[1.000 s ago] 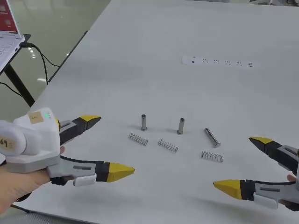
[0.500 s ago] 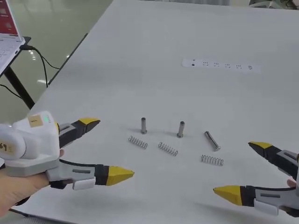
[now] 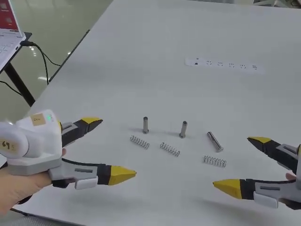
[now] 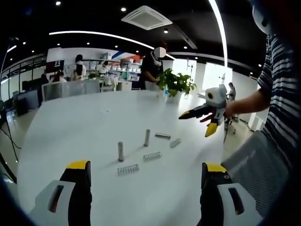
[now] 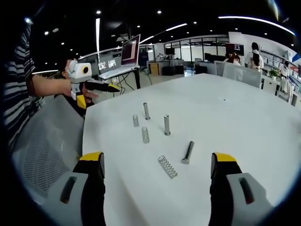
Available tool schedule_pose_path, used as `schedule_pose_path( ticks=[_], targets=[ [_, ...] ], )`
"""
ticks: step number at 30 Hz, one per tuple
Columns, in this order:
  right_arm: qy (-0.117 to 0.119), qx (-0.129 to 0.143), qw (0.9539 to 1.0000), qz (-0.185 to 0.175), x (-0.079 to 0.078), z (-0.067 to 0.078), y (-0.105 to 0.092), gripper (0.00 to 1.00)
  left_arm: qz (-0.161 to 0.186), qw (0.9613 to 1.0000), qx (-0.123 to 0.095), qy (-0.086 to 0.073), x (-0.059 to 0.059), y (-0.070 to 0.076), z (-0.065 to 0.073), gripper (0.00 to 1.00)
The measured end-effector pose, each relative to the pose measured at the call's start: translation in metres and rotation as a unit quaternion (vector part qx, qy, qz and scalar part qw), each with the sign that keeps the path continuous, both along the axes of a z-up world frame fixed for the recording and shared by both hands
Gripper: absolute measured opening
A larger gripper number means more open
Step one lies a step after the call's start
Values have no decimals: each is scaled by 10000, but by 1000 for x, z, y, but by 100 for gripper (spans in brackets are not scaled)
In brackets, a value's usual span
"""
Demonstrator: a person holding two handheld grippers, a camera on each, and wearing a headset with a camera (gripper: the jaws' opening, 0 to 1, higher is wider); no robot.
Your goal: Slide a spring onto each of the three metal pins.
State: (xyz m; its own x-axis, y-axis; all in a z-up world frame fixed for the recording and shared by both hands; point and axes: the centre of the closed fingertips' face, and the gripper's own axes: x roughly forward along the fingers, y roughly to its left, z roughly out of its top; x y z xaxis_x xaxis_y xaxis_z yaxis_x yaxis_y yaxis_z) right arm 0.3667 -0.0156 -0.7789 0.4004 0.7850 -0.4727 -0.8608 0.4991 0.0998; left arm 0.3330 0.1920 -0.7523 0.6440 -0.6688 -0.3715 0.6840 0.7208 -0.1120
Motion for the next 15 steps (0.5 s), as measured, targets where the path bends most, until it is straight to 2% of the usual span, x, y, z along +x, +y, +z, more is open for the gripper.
schedule_pose_path(
  ticks=[8,13,15],
  targets=[
    [67,41,10000,-35,16,7,3,90,-12,10000,4,29,-1,0,-2,95],
    [296,-28,9995,-47,20,8,5,80,-3,10000,-7,38,-2,-1,-3,95],
    [351,-76,9993,-80,23,8,7,80,-1,10000,2,43,-2,0,-3,95]
  ],
)
